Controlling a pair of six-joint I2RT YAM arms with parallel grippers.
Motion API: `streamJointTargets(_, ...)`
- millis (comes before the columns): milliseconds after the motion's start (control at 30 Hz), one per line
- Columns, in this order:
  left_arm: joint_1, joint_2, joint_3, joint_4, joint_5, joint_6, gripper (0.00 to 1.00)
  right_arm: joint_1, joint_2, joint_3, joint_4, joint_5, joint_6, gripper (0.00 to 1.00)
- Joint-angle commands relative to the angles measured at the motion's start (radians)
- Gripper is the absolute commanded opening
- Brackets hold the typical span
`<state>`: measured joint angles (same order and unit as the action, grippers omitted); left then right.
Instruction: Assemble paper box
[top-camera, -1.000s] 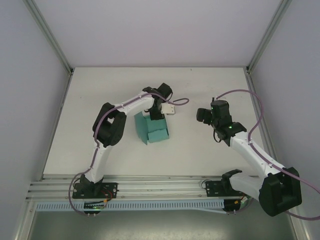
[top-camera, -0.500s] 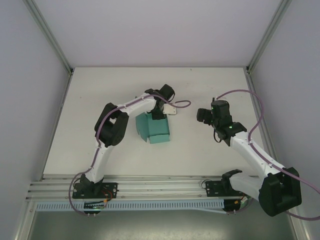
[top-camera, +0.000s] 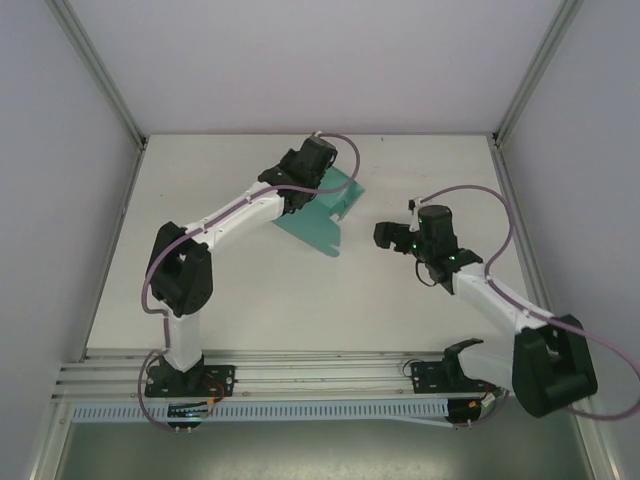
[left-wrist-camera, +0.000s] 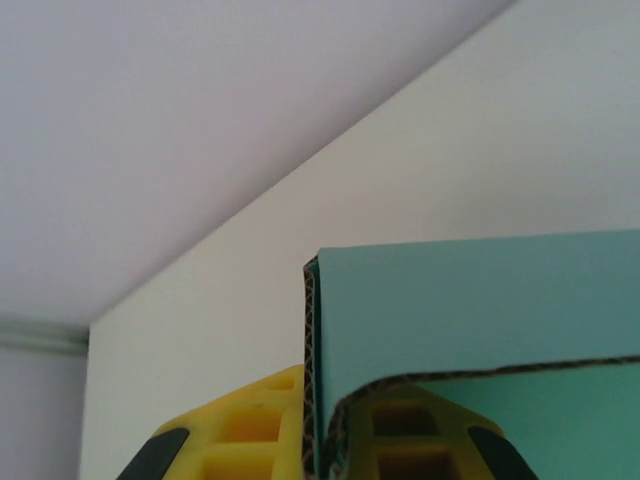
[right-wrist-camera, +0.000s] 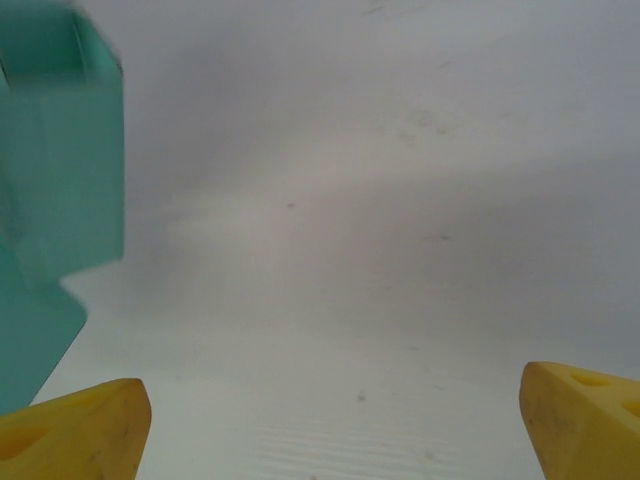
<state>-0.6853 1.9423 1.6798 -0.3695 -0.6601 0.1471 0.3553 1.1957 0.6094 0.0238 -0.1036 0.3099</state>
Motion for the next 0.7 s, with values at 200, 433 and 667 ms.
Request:
streamJointTargets(200, 0.003, 0.051, -0.113, -0.159, -0.092, -0.522, 0.0, -0.006, 0.322, 0.169, 0.132, -0.158, 0.058, 0.8)
streamJointTargets(433, 0.003, 0.058, -0.194, -0.098, -0.032, -0.551, 0.0, -0.006, 0.501, 0.292, 0.155, -0.221, -0.019, 0.76)
streamJointTargets(667, 0.003, 0.062, -0.23, -0.085, -0.026, -0.585, 0.0, -0.006, 0.619, 0.34, 0.225, -0.367, -0.04, 0.74)
